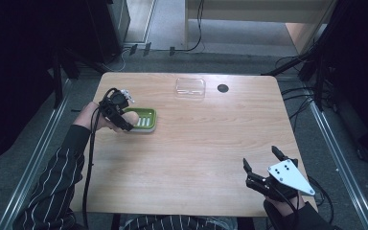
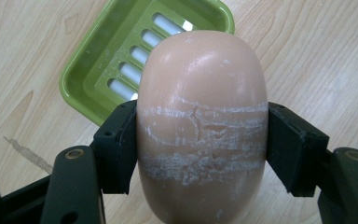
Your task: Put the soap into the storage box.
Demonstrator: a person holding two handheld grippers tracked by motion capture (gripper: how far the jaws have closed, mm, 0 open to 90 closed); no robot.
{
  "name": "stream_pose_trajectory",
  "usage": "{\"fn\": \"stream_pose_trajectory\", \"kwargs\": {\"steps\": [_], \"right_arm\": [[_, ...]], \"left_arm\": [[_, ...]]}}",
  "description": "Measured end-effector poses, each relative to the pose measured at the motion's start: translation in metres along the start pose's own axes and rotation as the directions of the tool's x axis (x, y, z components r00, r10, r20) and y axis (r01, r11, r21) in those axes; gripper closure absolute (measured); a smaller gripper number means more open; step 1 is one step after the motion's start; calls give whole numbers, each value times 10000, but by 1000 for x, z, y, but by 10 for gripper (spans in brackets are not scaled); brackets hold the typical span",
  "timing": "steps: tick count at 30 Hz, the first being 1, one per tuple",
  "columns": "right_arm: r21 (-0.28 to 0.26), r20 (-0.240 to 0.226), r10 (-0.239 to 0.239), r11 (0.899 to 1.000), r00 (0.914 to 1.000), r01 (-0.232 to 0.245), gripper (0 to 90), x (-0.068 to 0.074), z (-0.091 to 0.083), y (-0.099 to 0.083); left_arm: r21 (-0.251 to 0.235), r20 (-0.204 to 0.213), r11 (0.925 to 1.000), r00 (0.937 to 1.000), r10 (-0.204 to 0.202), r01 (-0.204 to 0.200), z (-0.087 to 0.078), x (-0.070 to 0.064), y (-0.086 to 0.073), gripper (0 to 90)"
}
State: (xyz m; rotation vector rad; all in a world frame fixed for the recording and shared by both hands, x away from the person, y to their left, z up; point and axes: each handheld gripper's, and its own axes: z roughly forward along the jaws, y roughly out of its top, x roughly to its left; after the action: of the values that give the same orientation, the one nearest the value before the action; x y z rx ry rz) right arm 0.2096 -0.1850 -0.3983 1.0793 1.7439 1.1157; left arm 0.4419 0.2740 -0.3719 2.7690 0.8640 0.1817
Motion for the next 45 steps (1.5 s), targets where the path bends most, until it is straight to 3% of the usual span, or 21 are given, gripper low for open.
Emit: {"fn": "stream_pose_trajectory", "kwargs": {"steps": [5,13,21,24,35,41,45], "right_arm": [[41,25,-36,10000,10000,36,134,1,0,0],[63,108,-32,10000,9999,31,134,0,-2,-1],[147,225,34,9999,9997,-37,134,-1,-5,-2],[158,289,50,9999,9996,-54,134,-2,-7,-3],[210,460,61,9998,9989,-71,134,-3,-11,-5],[274,556,79,9996,9984,-94,134,-3,-14,-6],[297,566,15,9996,9984,-32,134,-3,-14,-6]], "left_arm": [[22,-15,9999,9999,163,-163,0,1,2,338],[116,53,9961,9962,872,-872,5,4,9,338],[114,-6,9945,9945,1043,-1043,9,8,14,338],[-10,15,9885,9885,1511,-1511,11,11,16,337],[114,14,9817,9818,1900,-1900,25,18,24,337],[174,24,9698,9700,2432,-2432,34,21,28,337],[266,8,9655,9659,2590,-2589,40,23,30,337]]}}
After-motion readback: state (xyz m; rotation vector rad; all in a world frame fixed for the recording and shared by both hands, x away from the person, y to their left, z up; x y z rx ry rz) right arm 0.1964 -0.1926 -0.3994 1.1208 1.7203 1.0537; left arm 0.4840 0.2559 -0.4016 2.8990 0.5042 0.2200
